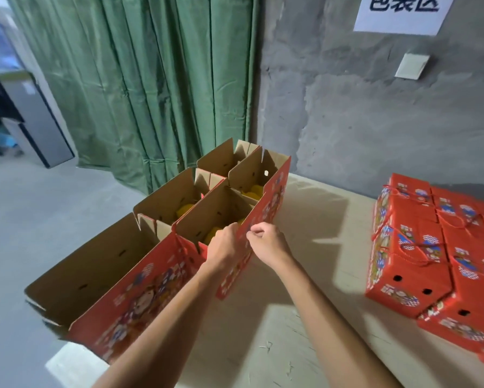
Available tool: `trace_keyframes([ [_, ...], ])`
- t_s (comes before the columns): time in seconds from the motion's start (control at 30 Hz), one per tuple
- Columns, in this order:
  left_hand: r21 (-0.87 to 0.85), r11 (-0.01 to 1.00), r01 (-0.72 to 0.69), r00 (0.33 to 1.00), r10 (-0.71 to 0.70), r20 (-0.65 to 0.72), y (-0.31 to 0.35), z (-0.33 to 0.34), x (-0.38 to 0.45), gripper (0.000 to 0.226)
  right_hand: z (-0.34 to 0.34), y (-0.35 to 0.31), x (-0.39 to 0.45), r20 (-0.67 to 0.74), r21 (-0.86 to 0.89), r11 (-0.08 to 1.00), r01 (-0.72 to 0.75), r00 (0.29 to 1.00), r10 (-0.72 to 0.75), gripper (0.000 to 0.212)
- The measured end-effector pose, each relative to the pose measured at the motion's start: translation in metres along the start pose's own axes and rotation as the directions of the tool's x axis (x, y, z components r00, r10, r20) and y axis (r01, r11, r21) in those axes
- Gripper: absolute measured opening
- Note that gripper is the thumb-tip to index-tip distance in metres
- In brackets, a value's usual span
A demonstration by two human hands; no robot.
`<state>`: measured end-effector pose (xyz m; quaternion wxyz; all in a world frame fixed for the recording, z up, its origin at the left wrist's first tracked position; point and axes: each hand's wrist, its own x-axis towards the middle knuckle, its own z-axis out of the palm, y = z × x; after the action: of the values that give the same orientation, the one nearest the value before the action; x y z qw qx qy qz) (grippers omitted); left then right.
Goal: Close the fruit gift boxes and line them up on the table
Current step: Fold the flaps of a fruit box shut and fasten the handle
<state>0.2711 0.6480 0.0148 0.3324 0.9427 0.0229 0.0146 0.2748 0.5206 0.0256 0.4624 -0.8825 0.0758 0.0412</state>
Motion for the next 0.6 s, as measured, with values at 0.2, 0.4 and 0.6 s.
trace_keyframes([
  [0.2,-0.022,1.0,0.017,0.999,-0.016,0.045,-0.003,0.006,0.006,0.024,-0.014,0.015,-0.005,-0.052,-0.003,0.998,-0.057,0.997,0.057,0.022],
  [0.4,-0.06,0.997,-0.048,0.999,0.047,-0.011,-0.014,0.009,-0.022,0.02,-0.033,0.03,-0.015,-0.114,0.034,0.997,-0.075,0.99,0.079,0.031],
  [0.6,-0.019,0.995,-0.102,0.994,0.103,0.024,-0.018,0.008,-0.062,0.033,-0.048,0.043,-0.03,-0.162,0.043,0.995,-0.085,0.983,0.091,0.035],
])
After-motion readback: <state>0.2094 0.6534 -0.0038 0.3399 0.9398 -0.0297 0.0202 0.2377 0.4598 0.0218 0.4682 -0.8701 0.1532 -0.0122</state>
